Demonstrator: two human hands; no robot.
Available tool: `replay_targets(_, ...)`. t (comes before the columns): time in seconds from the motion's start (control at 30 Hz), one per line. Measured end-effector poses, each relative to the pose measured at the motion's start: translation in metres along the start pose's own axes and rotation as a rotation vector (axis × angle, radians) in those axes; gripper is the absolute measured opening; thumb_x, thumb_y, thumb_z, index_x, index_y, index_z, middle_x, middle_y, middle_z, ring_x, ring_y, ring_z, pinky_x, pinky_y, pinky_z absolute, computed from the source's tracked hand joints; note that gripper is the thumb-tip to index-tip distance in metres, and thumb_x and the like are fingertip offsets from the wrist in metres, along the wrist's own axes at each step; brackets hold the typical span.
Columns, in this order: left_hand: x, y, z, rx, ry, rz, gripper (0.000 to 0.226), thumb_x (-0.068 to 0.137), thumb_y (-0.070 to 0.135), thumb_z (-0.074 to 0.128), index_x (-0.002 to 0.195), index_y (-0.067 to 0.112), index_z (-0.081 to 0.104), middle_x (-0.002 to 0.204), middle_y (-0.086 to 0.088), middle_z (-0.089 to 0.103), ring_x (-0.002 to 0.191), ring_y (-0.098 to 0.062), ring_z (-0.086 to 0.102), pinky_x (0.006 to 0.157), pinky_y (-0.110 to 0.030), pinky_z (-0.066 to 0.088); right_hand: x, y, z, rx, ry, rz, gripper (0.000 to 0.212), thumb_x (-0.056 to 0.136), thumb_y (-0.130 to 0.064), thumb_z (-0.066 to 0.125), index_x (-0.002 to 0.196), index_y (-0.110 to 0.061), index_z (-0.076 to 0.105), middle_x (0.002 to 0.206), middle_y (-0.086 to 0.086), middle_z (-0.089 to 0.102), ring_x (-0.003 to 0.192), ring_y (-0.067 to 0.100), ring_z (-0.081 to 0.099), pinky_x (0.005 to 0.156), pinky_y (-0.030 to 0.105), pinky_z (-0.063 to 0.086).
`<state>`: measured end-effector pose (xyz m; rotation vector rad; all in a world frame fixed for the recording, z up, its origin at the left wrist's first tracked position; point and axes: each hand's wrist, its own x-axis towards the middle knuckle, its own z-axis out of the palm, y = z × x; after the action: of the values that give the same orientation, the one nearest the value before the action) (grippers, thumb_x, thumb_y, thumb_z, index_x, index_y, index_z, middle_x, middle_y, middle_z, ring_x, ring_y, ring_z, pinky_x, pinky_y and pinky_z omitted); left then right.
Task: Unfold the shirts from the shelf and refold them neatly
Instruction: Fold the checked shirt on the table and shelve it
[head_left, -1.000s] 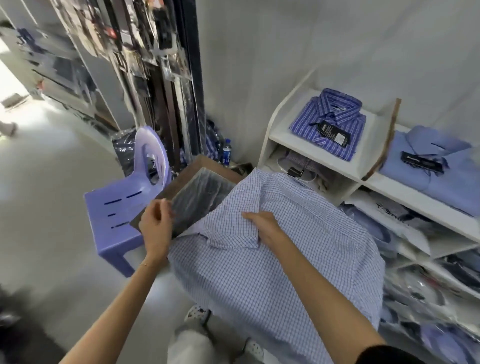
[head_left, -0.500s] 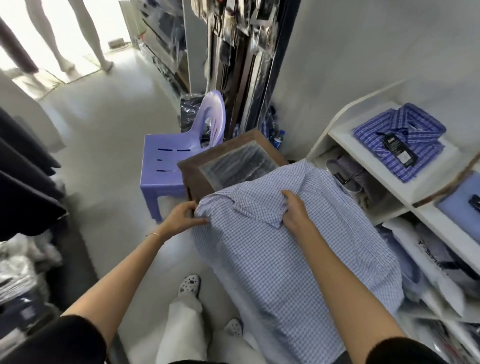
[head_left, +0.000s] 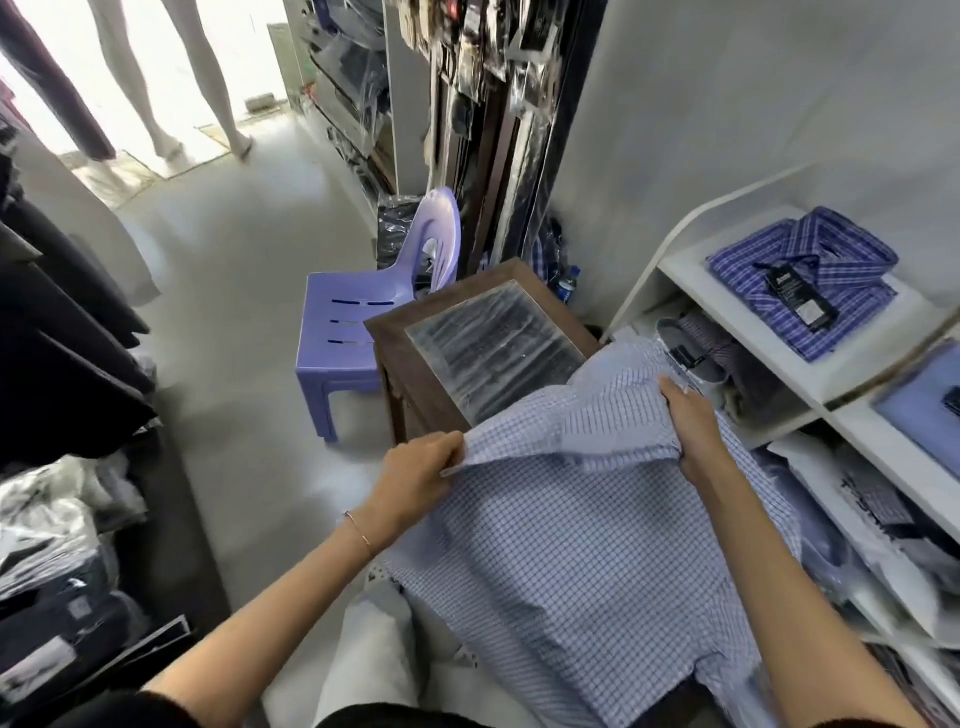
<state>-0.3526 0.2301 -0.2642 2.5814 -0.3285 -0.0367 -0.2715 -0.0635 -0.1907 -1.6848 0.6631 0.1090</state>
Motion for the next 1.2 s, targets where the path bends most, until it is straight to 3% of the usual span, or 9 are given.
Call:
replay_targets(0.1,-0.016,0.028,0.008,0.004,-0.024,0.069,0.021,0.074,0.024,0.041,0.077,0.033,0.022,0.07,0.005,0.05,0.059,-0.022,0.05,0.05,-0.034,0.038,-0.008,0.005,-0.026,0.027,-0.039,-0.017,0.033,0.097,-0.036,0.05,0.113,-0.008,0.06,0.096,0.001,0.066,0.085,0.015,0.063,0.076,0.035,0.053)
replay_targets(0.17,-0.027,0.039,0.017,0.011,-0.154,0.095,0.011,0.077,0.03,0.041,0.078,0.028,0.03,0.077,0.004,0.055,0.07,-0.022,0.054,0.058,-0.034,0.04,-0.008,0.023,-0.043,0.033,-0.061,0.026,0.036,0.097,-0.035,0.051,0.119,-0.008,0.058,0.105,0.003,0.067,0.094,0.02,0.064,0.084,0.037,0.052)
replay_targets(0.3,-0.029,0.035,0.035,0.089,-0.287,0.121,0.04,0.084,0.059,0.047,0.073,0.021,0.052,0.071,0.007,0.057,0.067,-0.013,0.055,0.056,-0.024,0.037,-0.006,0.063,-0.064,-0.162,-0.056,0.204,0.047,0.097,-0.029,0.051,0.129,0.005,0.05,0.12,0.011,0.058,0.113,0.035,0.057,0.093,0.04,0.047)
replay_targets(0.43,0.0,0.028,0.033,0.031,-0.185,0.022,0.057,0.089,0.064,0.025,0.069,0.018,0.051,0.064,0.007,0.054,0.061,-0.012,0.053,0.056,-0.029,0.04,0.001,0.072,-0.08,-0.314,-0.121,0.233,0.029,0.093,-0.022,0.061,0.087,0.006,0.063,0.088,0.021,0.065,0.077,0.03,0.063,0.068,0.04,0.054)
replay_targets(0.57,0.046,0.011,0.028,-0.071,-0.061,-0.141,0.031,0.095,0.045,0.049,0.086,0.018,0.061,0.084,0.007,0.061,0.075,-0.013,0.058,0.064,-0.03,0.047,0.029,0.056,-0.089,-0.416,-0.068,0.177,0.03,0.089,-0.023,0.067,0.067,-0.002,0.061,0.057,0.012,0.061,0.045,0.023,0.056,0.045,0.027,0.048)
replay_targets(0.77,0.09,0.012,0.029,-0.325,-0.218,-0.236,0.017,0.085,0.044,0.066,0.086,0.027,0.067,0.083,0.015,0.067,0.073,0.003,0.06,0.06,-0.01,0.045,0.091,0.013,-0.063,-0.359,0.055,-0.012,0.011,0.09,-0.018,0.062,0.087,-0.01,0.069,0.089,0.013,0.067,0.084,0.025,0.06,0.083,0.041,0.051)
replay_targets(0.97,0.109,0.018,0.043,-0.341,-0.284,-0.218,0.031,0.078,0.054,0.068,0.076,0.024,0.067,0.071,0.005,0.067,0.061,-0.005,0.059,0.056,-0.022,0.045,0.129,-0.014,-0.024,-0.226,-0.019,0.026,0.022,0.089,-0.022,0.065,0.097,-0.001,0.069,0.094,0.01,0.068,0.086,0.023,0.061,0.075,0.03,0.05)
replay_targets(1.1,0.113,0.017,0.043,-0.404,-0.269,-0.216,0.021,0.081,0.048,0.068,0.066,0.035,0.065,0.062,0.012,0.064,0.056,-0.001,0.056,0.053,-0.017,0.042,0.144,-0.02,-0.01,-0.261,-0.07,0.062,0.018,0.087,-0.026,0.067,0.075,-0.013,0.065,0.082,0.003,0.06,0.069,0.012,0.052,0.057,0.022,0.04)
replay_targets(1.2,0.114,0.012,0.039,-0.48,-0.249,-0.234,0.022,0.078,0.049,0.068,0.062,0.035,0.066,0.058,0.019,0.064,0.054,-0.002,0.056,0.052,-0.017,0.042,0.158,-0.02,-0.012,-0.274,-0.066,0.029,0.011,0.088,-0.017,0.066,0.091,-0.009,0.071,0.097,0.006,0.063,0.078,0.014,0.055,0.067,0.025,0.044)
